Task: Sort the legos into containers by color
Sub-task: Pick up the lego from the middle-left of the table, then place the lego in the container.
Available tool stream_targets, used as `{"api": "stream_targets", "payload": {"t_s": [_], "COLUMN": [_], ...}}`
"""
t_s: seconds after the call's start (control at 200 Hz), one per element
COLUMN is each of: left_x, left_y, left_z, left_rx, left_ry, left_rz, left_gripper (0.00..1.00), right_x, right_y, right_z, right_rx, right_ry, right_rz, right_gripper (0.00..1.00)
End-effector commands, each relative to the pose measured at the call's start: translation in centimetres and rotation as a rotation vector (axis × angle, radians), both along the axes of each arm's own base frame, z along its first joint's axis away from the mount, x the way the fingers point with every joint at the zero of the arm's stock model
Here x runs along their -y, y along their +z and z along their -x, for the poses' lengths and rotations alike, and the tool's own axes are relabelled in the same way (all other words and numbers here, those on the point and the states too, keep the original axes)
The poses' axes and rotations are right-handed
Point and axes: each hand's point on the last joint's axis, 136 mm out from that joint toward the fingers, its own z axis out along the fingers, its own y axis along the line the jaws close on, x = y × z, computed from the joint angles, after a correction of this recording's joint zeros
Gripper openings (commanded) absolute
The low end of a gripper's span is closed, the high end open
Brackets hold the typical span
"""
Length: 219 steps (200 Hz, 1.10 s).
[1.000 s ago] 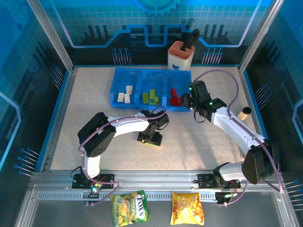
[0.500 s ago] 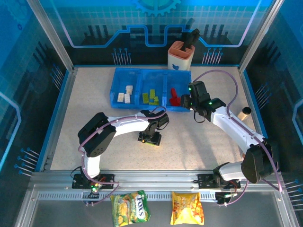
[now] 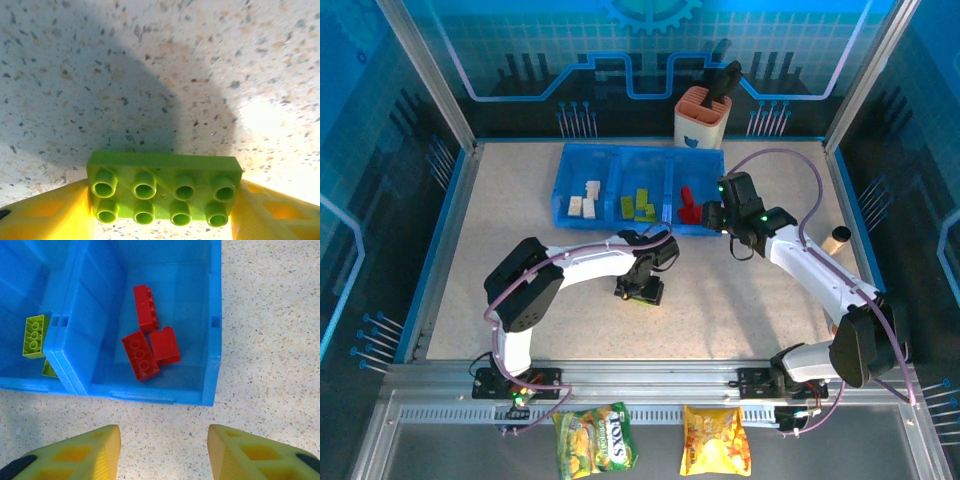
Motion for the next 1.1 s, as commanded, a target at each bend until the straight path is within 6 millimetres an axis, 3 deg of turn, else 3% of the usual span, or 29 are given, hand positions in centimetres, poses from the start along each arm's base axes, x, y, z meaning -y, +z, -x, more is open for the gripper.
{"api": "stream_targets", "payload": {"t_s": [0.0,0.38,1.091], "left_x": [0.4,-1.2,-2.7], "left_y": [2.6,5.6,10.6], "left_z": [-0.8,-4.7,-16.8], "left_rx": [0.027,0.096,0.245], "left_ry": [-0.021,-0.011,0.019], "left_rz": [0.055,0.072,0.101], "left_gripper": [0.63,0.63,0.64], "right_x": [0.7,1.9,4.0], "right_y": [-0.1,-0.2,-1.3], "right_z": [0.3,1.8,5.8], "right_rx": [-0.02,-0.026,-0.071], "right_ry": [-0.024,-0.04,-0.071], "right_rz": [0.0,0.027,0.047], "right_gripper": [0.5,0.5,0.5]}}
